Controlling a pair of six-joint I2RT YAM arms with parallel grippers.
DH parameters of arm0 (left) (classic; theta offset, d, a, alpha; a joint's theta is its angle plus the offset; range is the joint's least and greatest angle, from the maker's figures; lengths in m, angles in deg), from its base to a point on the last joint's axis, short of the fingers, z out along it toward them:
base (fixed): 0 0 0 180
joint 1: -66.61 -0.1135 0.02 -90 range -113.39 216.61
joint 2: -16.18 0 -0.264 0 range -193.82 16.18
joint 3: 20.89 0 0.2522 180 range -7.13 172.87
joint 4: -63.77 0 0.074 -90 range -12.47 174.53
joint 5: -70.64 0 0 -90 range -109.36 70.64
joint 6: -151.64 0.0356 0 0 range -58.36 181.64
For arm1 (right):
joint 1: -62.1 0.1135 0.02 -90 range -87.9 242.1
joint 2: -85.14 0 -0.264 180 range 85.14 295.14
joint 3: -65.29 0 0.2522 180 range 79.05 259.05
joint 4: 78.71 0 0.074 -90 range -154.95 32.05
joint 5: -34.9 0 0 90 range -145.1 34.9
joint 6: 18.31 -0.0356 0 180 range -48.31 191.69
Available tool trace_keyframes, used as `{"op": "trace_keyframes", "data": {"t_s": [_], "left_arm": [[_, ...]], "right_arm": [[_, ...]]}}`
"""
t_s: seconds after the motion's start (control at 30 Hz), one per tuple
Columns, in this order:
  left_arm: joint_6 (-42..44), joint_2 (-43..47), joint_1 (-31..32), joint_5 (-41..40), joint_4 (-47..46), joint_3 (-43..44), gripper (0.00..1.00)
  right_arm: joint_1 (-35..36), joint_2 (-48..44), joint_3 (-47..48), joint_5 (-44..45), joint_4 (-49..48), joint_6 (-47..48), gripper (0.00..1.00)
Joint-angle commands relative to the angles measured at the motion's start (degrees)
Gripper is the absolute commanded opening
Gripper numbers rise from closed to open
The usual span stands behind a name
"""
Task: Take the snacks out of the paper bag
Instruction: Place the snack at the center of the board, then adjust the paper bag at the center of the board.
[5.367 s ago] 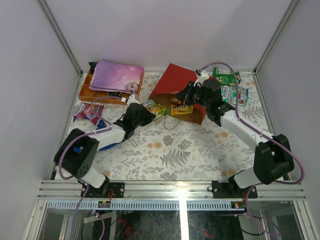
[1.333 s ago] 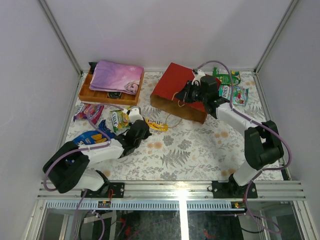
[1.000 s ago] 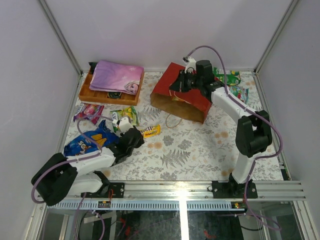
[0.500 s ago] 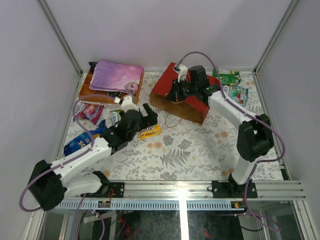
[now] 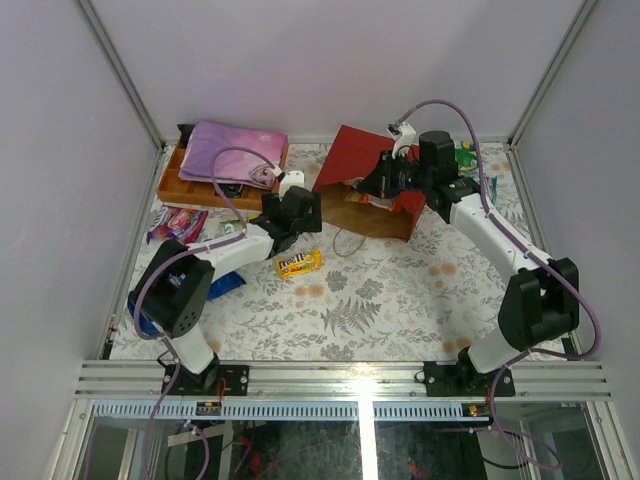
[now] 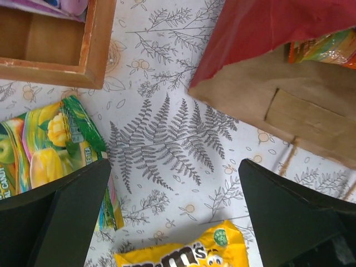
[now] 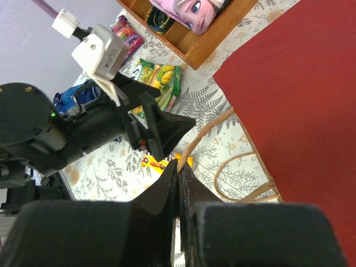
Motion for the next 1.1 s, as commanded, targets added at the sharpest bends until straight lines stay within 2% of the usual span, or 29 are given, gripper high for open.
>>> {"op": "trace_keyframes", "data": {"t_s": [0.0,0.17,0.3,0.37,0.43,0.47,0.53,0.67,0.9,1.07], "left_arm": [[8.05,-1.74,-1.69,-0.23,-8.90,2.65,1.00],[13.80,-6.43,-2.73,5.45,-12.28,8.35,1.00],[17.72,-11.80,-3.14,7.50,-12.59,14.35,0.92],[18.94,-13.31,-3.67,9.34,-13.70,15.22,0.85],[19.50,-14.02,-4.34,10.64,-15.14,14.98,0.74],[19.50,-14.13,-4.66,11.22,-15.99,14.53,0.65],[19.22,-14.04,-5.45,11.78,-17.61,13.42,0.39],[18.43,-12.87,-6.56,11.83,-19.93,11.04,0.01],[14.91,-7.07,-6.64,5.49,-24.08,3.48,0.00],[4.88,-0.95,-6.69,-5.06,-23.42,-3.29,0.00]], "right_arm": [[-0.62,-3.30,-1.34,-4.45,-5.01,-2.47,0.00],[-0.72,-2.56,-1.72,-6.48,-6.34,-3.93,0.00],[-0.87,-2.65,-2.01,-7.24,-6.73,-4.50,0.00],[-1.02,-2.77,-2.24,-7.38,-6.91,-4.47,0.00],[-1.26,-2.81,-2.30,-7.56,-7.01,-4.64,0.00],[-1.42,-2.72,-2.37,-7.68,-7.24,-4.80,0.00],[-1.67,-2.28,-2.43,-8.31,-7.94,-5.40,0.00],[-2.01,-0.64,-2.19,-9.49,-9.37,-6.78,0.00],[-2.11,4.57,3.45,-9.54,-6.89,-6.06,0.00],[-2.00,11.76,9.48,-10.90,-4.17,-5.23,0.00]]}}
